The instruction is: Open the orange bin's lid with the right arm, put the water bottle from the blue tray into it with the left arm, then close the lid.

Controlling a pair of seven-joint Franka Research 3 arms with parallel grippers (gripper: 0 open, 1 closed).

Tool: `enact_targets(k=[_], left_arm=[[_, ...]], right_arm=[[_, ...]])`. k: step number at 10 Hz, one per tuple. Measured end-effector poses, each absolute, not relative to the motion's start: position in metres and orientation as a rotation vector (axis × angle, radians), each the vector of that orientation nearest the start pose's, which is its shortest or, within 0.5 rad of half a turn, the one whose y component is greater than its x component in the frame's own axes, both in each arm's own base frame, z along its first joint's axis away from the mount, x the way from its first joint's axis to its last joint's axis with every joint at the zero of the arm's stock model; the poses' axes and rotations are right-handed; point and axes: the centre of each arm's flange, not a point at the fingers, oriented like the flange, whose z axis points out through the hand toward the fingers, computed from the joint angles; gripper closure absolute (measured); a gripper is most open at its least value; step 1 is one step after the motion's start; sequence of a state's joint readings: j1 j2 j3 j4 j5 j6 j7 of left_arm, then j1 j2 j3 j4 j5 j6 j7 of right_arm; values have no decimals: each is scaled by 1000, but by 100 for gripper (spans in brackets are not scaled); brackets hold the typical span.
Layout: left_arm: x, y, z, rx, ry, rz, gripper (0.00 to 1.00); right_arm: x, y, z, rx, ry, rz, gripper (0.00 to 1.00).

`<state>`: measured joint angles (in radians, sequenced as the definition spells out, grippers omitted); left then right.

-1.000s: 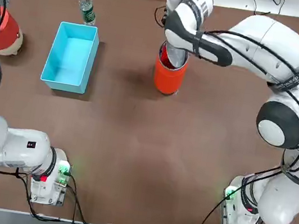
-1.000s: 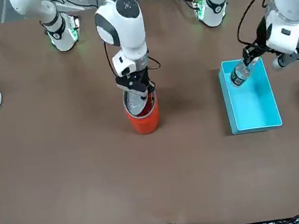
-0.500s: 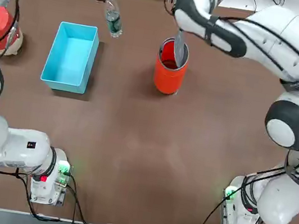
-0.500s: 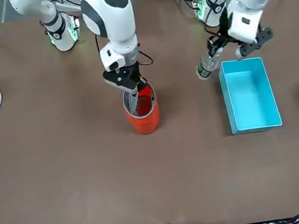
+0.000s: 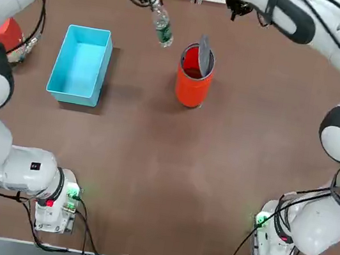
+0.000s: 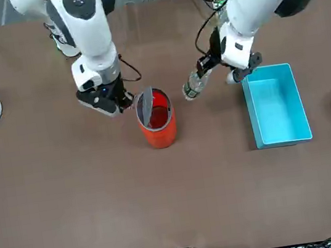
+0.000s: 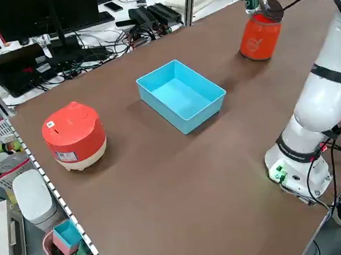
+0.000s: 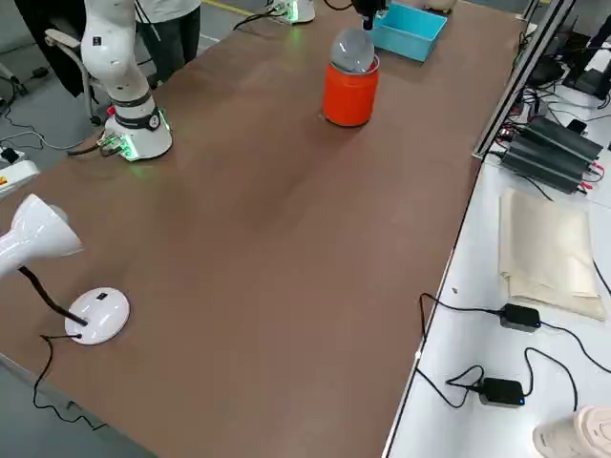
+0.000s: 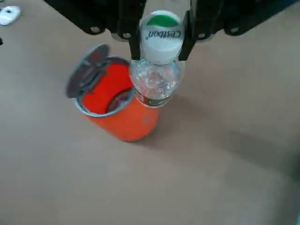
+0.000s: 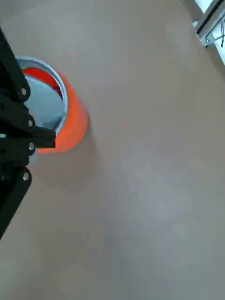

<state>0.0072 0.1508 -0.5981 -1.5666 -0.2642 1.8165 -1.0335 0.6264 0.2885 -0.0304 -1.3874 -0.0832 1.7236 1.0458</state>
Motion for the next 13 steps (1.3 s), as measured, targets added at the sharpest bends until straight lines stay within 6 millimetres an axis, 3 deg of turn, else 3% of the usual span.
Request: enact_targets(k=[2, 4, 6, 9, 13], left_arm=[[500, -388, 556, -3351, -884, 310, 63], [497, -416, 529, -3326, -882, 285, 63], [506, -425, 504, -3321, -893, 294, 63], [513, -431, 498, -3339, -932, 287, 63], [518, -431, 488, -3314, -912, 216, 7]], right_arm=[[558, 326, 559, -3102, 673, -125, 99], [564, 312, 562, -3098, 675, -116, 99], [562, 315, 561, -3100, 665, -112, 99], [561, 317, 560, -3101, 659, -110, 99], [561, 317, 560, -3101, 657, -110, 99]])
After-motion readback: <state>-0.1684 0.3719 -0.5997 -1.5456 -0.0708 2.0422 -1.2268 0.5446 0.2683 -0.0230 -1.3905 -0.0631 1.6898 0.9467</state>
